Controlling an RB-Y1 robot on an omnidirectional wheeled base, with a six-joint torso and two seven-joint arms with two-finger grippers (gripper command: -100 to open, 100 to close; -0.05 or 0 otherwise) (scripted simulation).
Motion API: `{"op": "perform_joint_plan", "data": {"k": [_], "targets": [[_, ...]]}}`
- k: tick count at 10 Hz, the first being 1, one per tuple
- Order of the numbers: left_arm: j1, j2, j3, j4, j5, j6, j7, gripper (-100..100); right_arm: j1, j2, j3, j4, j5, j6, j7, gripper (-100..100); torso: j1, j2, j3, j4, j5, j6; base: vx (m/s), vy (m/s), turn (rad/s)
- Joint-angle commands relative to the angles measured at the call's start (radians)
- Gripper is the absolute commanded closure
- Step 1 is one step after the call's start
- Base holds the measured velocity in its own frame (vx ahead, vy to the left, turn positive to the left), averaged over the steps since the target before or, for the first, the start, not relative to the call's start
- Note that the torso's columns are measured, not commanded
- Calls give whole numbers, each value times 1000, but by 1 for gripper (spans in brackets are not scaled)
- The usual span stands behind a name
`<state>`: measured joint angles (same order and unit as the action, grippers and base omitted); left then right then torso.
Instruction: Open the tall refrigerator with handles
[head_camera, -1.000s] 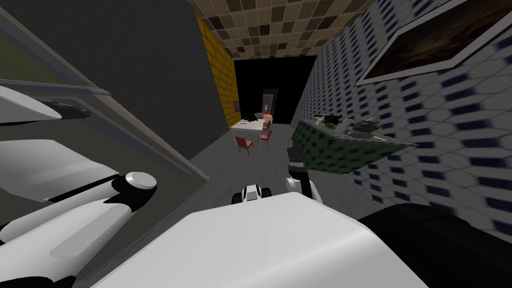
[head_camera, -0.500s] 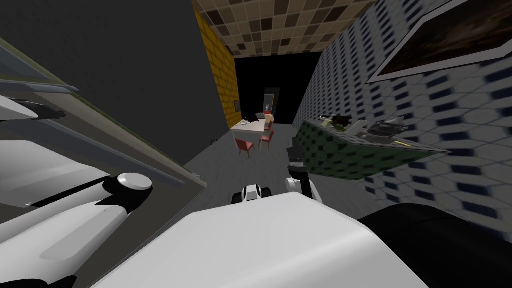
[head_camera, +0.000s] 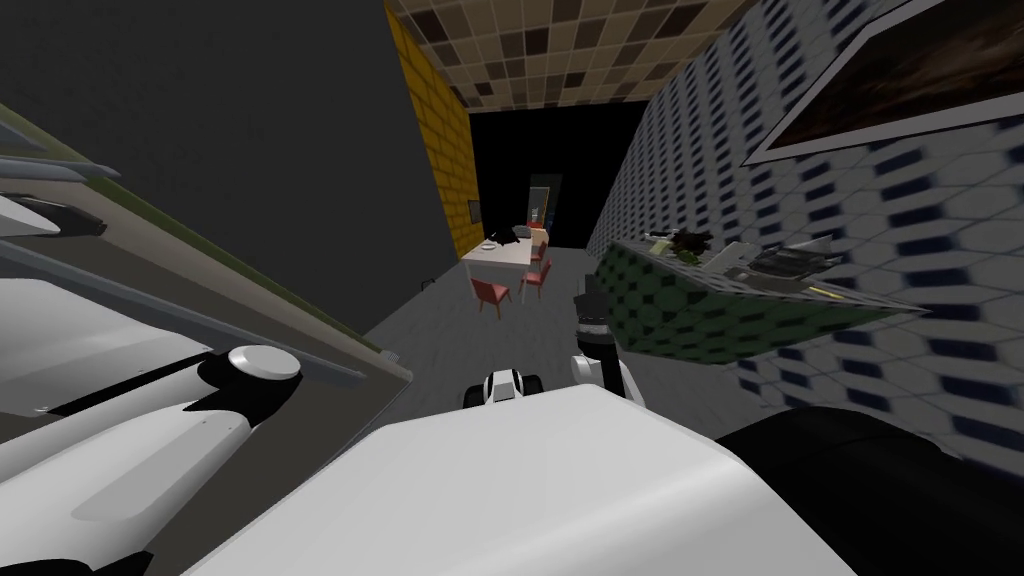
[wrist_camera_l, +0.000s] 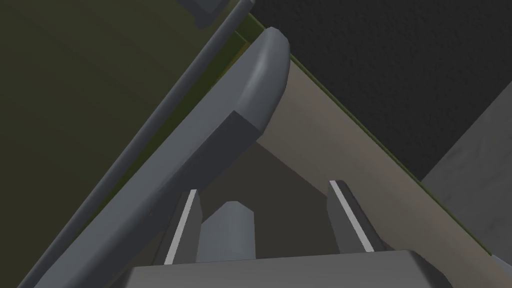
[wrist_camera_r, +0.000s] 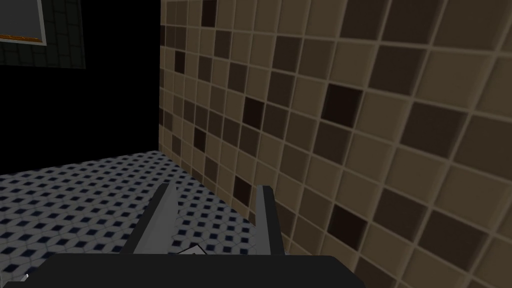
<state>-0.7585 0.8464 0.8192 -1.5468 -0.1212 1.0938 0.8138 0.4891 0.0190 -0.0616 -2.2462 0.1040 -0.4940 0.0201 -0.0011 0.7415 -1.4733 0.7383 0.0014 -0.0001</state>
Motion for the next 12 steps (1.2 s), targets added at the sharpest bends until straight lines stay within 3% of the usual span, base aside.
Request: {"op": "perform_joint_plan", "data": {"k": [1, 9, 10, 11, 12], "targets": [[-9, -8, -15, -5, 33, 7, -11, 100, 0, 0, 0, 0, 0, 0, 0, 0, 0, -1, 0, -3, 3, 5, -249, 18, -64], [-43, -40, -76, -24, 166, 33, -53, 100, -1, 0, 0, 0, 0, 0, 0, 0, 0, -8, -4, -5, 2, 3, -315, -42, -52], [-43, -27, -66, -15, 158, 19, -52, 100, -1, 0, 0, 0, 0, 0, 0, 0, 1, -10, -7, -6, 2, 4, -139, -14, -21], [-39, -38, -73, -5, 171, 15, -60, -100, 0, 0, 0, 0, 0, 0, 0, 0, 5, -17, -11, -5, 1, 1, -133, -24, 33], [-37, -42, -76, -2, 175, 13, -62, -100, 0, 0, 0, 0, 0, 0, 0, 0, 6, -14, -10, -6, 2, 2, -195, -25, 5]]}}
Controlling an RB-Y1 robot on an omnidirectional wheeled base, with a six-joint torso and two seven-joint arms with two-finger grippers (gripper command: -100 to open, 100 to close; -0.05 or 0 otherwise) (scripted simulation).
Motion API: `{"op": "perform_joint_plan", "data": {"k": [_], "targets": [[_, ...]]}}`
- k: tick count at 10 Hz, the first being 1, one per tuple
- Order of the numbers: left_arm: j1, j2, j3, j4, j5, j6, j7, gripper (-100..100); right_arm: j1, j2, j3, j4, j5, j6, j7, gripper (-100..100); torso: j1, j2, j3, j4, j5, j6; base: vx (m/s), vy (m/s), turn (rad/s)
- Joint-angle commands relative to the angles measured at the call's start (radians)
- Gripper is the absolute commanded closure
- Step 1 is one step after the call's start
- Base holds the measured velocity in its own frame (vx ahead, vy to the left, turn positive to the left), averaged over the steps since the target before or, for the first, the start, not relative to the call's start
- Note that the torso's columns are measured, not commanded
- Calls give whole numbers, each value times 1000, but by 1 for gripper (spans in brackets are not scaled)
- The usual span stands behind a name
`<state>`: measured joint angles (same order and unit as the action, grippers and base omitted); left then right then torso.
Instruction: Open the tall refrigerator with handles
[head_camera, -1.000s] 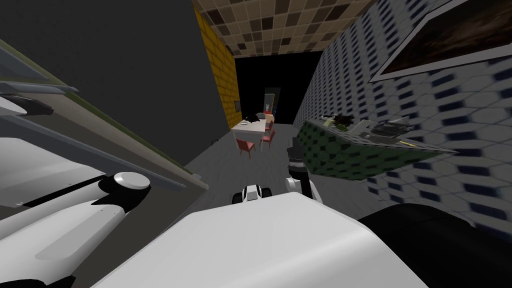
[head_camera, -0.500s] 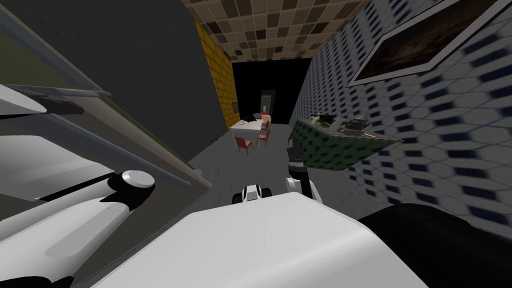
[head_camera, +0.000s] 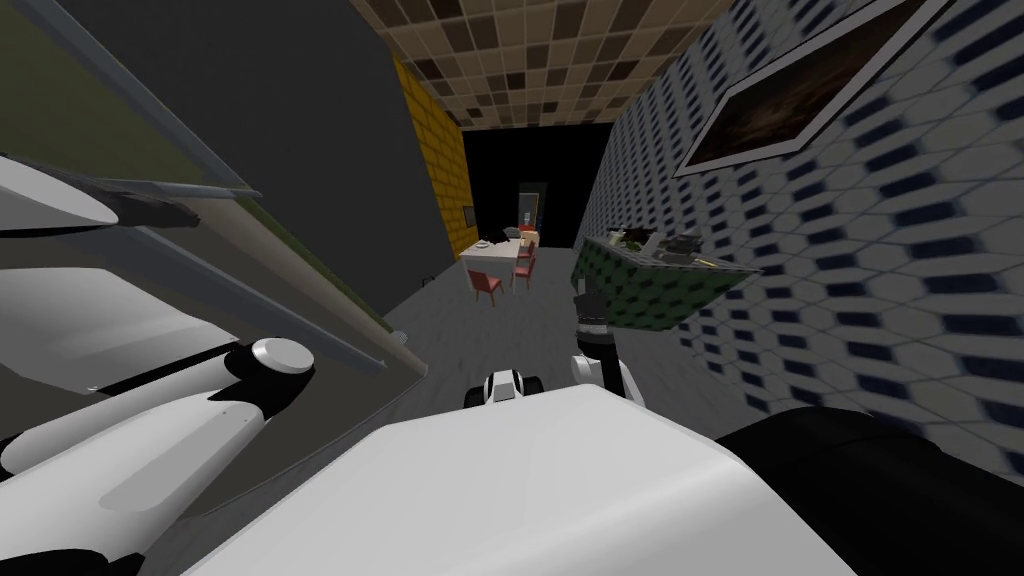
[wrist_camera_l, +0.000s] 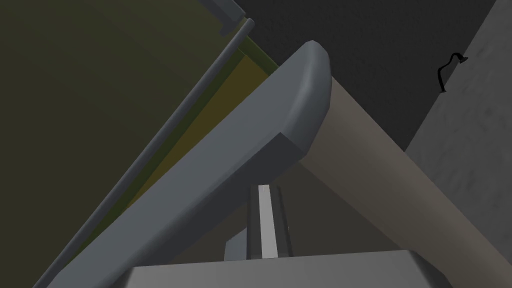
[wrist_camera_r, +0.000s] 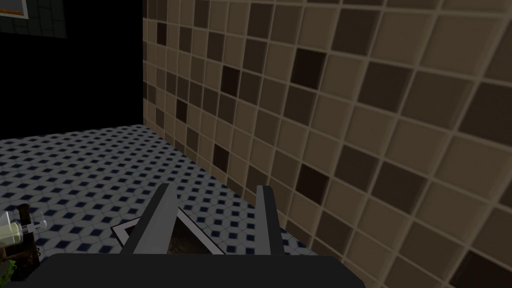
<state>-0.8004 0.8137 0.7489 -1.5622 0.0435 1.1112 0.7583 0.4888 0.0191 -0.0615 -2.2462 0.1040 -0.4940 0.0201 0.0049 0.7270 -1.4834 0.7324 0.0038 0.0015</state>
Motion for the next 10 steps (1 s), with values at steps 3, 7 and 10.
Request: {"op": "perform_joint_plan", "data": {"k": [3, 7, 10], "targets": [[7, -21, -12, 10, 11, -2, -6, -100, 0, 0, 0, 0, 0, 0, 0, 0, 0, 9, 6, 7, -3, -6, -91, -40, -27], [-3, -32, -33, -8, 58, 19, -19, 100, 0, 0, 0, 0, 0, 0, 0, 0, -3, 20, 14, 8, -2, -1, -175, 22, -37], [-11, -40, -48, -22, 93, 34, -29, 100, 0, 0, 0, 0, 0, 0, 0, 0, -4, 12, 8, 7, -4, -5, -221, 27, -42]]}}
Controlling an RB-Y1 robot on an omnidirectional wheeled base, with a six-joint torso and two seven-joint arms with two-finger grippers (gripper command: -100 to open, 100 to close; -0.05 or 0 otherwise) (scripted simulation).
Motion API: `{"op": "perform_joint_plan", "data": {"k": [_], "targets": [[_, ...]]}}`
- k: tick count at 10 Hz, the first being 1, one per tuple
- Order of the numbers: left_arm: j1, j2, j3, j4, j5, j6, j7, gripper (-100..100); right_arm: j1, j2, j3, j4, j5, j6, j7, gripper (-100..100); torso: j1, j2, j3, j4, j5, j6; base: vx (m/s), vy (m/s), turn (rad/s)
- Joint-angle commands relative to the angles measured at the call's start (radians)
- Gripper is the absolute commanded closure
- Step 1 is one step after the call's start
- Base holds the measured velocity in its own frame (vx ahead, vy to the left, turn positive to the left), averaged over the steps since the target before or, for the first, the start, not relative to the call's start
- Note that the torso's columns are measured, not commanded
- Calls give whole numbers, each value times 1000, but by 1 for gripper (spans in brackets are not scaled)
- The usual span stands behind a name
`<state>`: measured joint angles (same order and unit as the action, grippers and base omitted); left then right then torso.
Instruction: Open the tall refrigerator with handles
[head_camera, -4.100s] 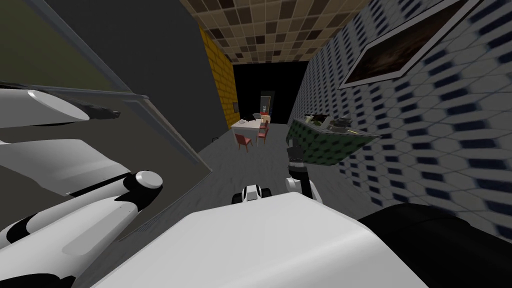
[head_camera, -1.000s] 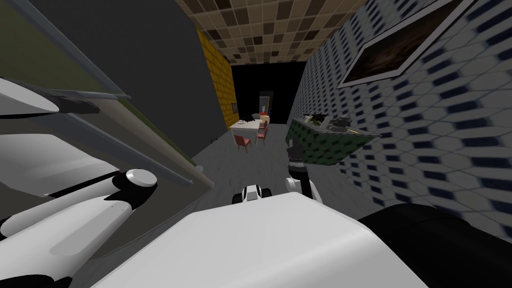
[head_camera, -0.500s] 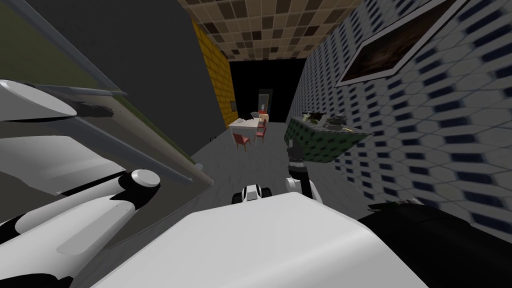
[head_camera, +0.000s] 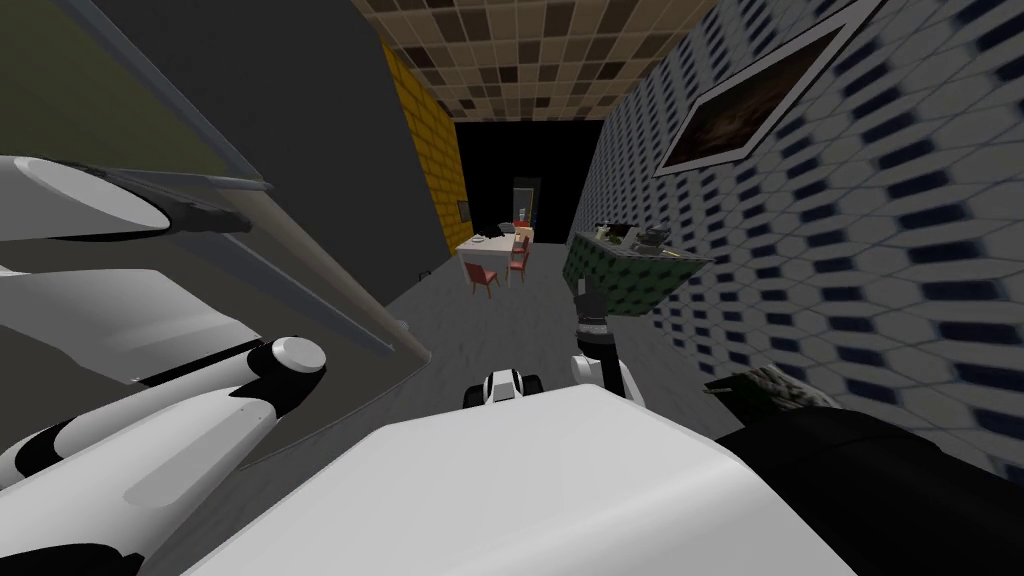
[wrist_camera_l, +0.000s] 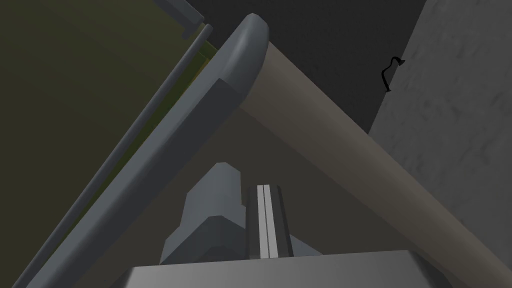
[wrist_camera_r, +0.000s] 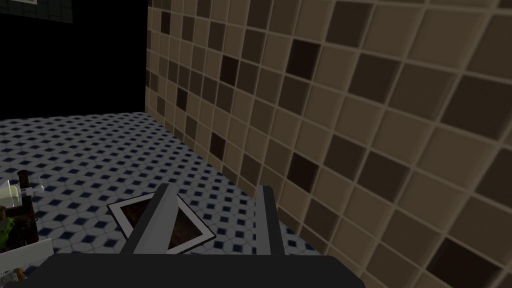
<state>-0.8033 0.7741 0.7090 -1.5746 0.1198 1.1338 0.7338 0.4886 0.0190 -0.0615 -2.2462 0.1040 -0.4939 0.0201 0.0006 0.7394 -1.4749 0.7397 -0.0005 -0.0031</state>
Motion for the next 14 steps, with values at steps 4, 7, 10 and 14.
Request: {"op": "perform_joint_plan", "data": {"k": [4, 7, 10, 14], "targets": [[-16, -5, -21, -19, 44, 22, -12, 100, 0, 0, 0, 0, 0, 0, 0, 0, 0, 0, -1, -1, 1, 3, -186, 20, -26], [-11, -22, -24, -16, 51, 20, -11, -100, 0, 0, 0, 0, 0, 0, 0, 0, 7, -4, -3, 1, 1, -3, -70, 9, -13], [-20, -29, -38, -26, 81, 35, -19, 100, 0, 0, 0, 0, 0, 0, 0, 0, 4, 2, 1, -3, 4, 4, -92, 30, -24], [-33, -35, -53, -39, 118, 52, -31, 100, 0, 0, 0, 0, 0, 0, 0, 0, -2, -1, -1, -2, 0, 3, -197, 31, -27]]}}
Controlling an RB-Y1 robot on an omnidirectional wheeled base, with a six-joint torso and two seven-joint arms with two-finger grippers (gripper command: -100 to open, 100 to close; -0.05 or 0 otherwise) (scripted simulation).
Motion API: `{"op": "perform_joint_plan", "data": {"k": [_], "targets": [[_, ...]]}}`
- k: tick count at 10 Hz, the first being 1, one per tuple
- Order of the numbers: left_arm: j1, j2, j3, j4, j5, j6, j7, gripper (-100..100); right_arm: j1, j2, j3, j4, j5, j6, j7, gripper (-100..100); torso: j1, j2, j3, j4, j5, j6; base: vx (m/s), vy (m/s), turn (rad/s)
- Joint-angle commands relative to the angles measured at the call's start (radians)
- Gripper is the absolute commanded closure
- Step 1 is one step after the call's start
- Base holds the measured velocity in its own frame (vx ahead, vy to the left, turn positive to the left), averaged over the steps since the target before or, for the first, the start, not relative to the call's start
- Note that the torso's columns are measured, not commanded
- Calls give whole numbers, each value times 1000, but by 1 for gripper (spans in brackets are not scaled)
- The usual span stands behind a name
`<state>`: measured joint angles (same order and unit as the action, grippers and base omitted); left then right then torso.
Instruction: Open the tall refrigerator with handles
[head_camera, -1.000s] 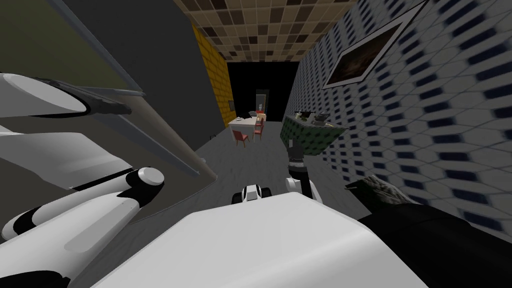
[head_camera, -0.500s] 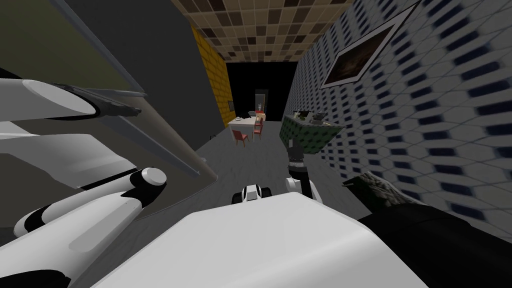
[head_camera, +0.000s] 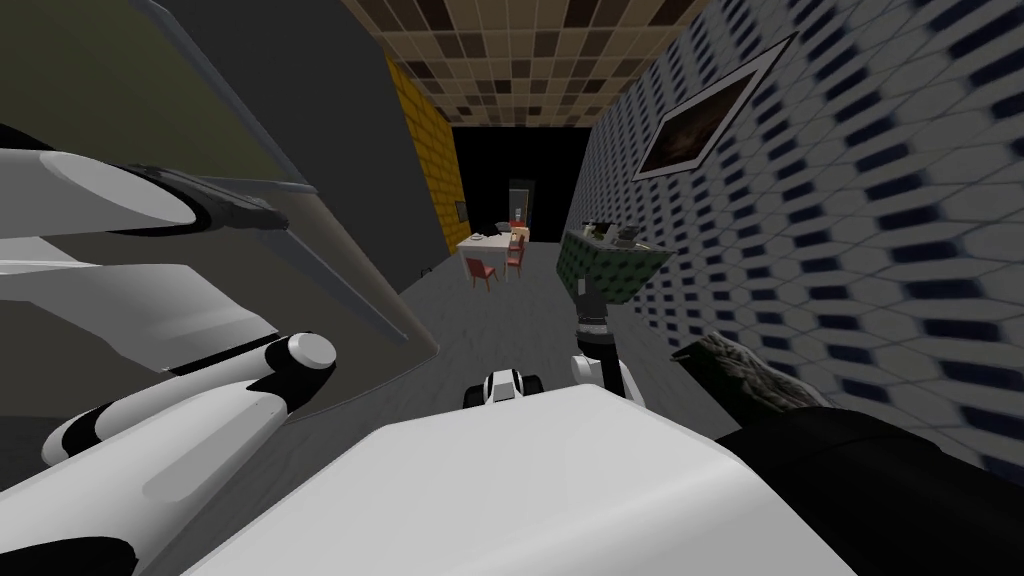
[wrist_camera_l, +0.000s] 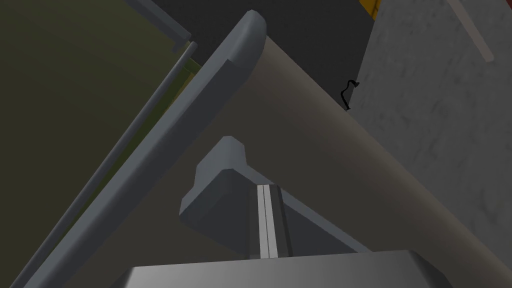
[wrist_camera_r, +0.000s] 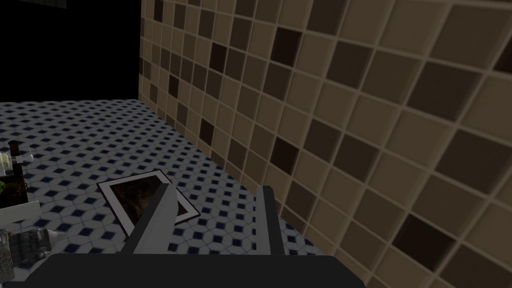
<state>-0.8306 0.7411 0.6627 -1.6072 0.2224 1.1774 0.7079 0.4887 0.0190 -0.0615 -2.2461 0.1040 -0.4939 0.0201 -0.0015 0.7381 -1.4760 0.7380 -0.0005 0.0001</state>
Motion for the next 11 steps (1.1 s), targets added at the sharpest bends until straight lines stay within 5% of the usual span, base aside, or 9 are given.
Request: {"op": "perform_joint_plan", "data": {"k": [1, 3, 4, 9, 10, 11], "targets": [[-12, -5, -14, -13, 34, 17, -10, 100, 0, 0, 0, 0, 0, 0, 0, 0, 0, -1, 0, 0, 0, 0, -253, 56, -41], [-13, -8, -17, -17, 33, 21, -8, 100, 0, 0, 0, 0, 0, 0, 0, 0, 2, 1, 1, 0, 1, 0, -167, 26, -23], [-7, -7, -5, -12, 20, 3, -2, -100, 0, 0, 0, 0, 0, 0, 0, 0, 0, -6, -3, -2, 0, 0, 80, 24, 52], [5, -12, 8, -12, 2, -18, 6, -100, 1, 0, 0, 0, 0, 0, 0, 0, 1, 6, 4, 2, 0, 0, 126, 9, 25], [4, -11, 8, -12, 2, -19, 6, 100, 1, 0, 0, 0, 0, 0, 0, 0, 1, 9, 6, 2, 1, 0, 16, 6, 12], [0, -13, 3, -20, 18, -12, 2, 100, 0, 0, 0, 0, 0, 0, 0, 0, 1, 5, 4, 0, 2, 1, -79, 57, 13]]}}
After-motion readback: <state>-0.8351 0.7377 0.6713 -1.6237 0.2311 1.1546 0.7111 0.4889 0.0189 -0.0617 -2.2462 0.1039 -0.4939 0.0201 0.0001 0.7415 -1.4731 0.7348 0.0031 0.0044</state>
